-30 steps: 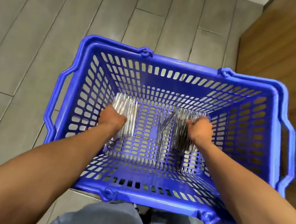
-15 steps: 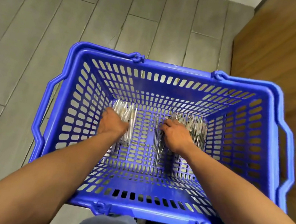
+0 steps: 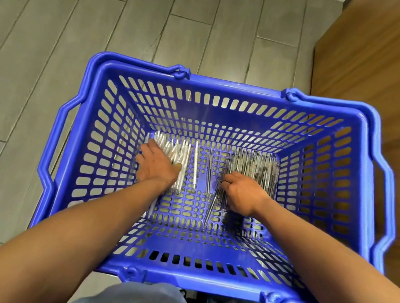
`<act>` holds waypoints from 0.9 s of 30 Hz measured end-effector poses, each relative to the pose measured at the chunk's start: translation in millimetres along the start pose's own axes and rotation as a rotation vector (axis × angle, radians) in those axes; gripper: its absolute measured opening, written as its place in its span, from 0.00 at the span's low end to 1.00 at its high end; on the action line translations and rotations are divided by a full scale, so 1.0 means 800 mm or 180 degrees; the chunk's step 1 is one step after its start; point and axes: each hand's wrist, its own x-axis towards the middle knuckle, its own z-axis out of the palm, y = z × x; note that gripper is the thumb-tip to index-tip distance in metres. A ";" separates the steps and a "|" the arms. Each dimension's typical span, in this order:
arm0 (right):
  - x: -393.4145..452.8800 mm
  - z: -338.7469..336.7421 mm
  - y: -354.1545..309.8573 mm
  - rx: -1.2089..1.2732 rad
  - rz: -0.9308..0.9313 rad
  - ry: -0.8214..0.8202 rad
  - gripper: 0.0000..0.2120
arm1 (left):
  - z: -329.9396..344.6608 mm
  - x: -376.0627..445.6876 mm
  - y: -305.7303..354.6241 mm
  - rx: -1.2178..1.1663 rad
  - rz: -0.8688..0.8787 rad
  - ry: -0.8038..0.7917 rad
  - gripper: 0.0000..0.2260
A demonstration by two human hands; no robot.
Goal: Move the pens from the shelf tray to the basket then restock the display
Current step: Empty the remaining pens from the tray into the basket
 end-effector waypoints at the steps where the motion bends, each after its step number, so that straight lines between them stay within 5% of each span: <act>1: -0.001 0.000 -0.003 0.0121 0.0040 0.0003 0.16 | -0.002 -0.002 -0.004 0.0052 0.0039 0.0030 0.44; 4: 0.006 -0.002 -0.010 0.0673 0.0457 0.0099 0.13 | -0.006 -0.011 -0.018 0.0312 0.0150 0.0194 0.35; 12: 0.053 -0.017 -0.023 0.1611 0.1637 0.0062 0.09 | -0.013 -0.013 -0.015 0.0832 0.0482 -0.0347 0.20; 17: 0.076 -0.016 -0.038 0.1848 0.2140 -0.0014 0.12 | -0.011 -0.006 -0.005 0.1027 0.0623 -0.0284 0.15; 23: 0.086 -0.015 -0.043 0.1789 0.2558 0.0146 0.33 | -0.002 0.004 -0.006 0.0839 0.0558 -0.0056 0.13; 27: 0.073 -0.013 -0.031 0.1841 0.2368 0.0143 0.30 | -0.010 0.014 -0.011 0.0648 0.0491 -0.0097 0.13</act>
